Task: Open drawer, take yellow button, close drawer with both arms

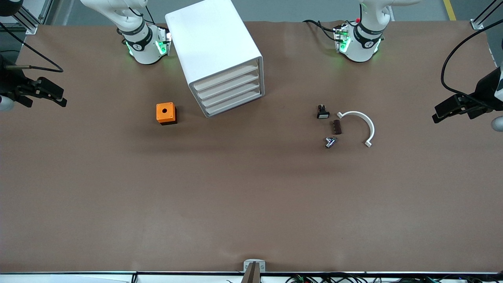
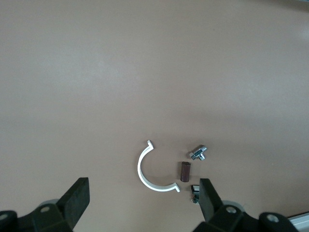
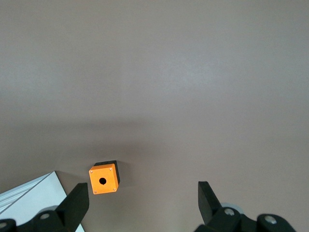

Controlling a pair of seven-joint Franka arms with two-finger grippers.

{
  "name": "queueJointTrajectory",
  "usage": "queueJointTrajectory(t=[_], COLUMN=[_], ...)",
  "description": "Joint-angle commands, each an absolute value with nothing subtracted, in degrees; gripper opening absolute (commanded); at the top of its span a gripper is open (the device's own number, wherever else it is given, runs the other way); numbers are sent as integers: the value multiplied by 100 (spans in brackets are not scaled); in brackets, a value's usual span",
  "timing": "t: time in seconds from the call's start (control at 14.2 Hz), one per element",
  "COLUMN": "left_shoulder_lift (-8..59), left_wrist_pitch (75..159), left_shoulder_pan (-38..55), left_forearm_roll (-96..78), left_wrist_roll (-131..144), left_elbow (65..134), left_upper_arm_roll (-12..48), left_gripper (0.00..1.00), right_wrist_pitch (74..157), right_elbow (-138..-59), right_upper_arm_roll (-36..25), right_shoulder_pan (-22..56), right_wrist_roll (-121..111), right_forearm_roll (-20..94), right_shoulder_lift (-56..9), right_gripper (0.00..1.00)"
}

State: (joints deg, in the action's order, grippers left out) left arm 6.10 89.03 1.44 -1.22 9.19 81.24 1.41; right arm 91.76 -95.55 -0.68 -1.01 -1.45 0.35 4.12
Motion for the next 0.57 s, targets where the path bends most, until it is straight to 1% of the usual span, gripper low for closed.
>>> queueJointTrajectory(t=[0.0,0.49], left_shoulder_lift=[633,852], left_wrist_pitch=[8815,8911], left_shoulder_pan=[123,97], left_forearm_roll=[-79,-88], left_wrist_roll=[852,809], left_elbow=[8033,8007], left_upper_arm_roll=[149,141], left_gripper=[100,100], right_wrist_pitch=[9229,9237], right_elbow=[-9721,-9721], right_upper_arm_roll=[-70,-70], right_shoulder_pan=[-97,-97], right_wrist_roll=[-132,-132], right_forearm_roll=[70,62], right_shoulder_lift=[589,589], right_gripper=[100,100])
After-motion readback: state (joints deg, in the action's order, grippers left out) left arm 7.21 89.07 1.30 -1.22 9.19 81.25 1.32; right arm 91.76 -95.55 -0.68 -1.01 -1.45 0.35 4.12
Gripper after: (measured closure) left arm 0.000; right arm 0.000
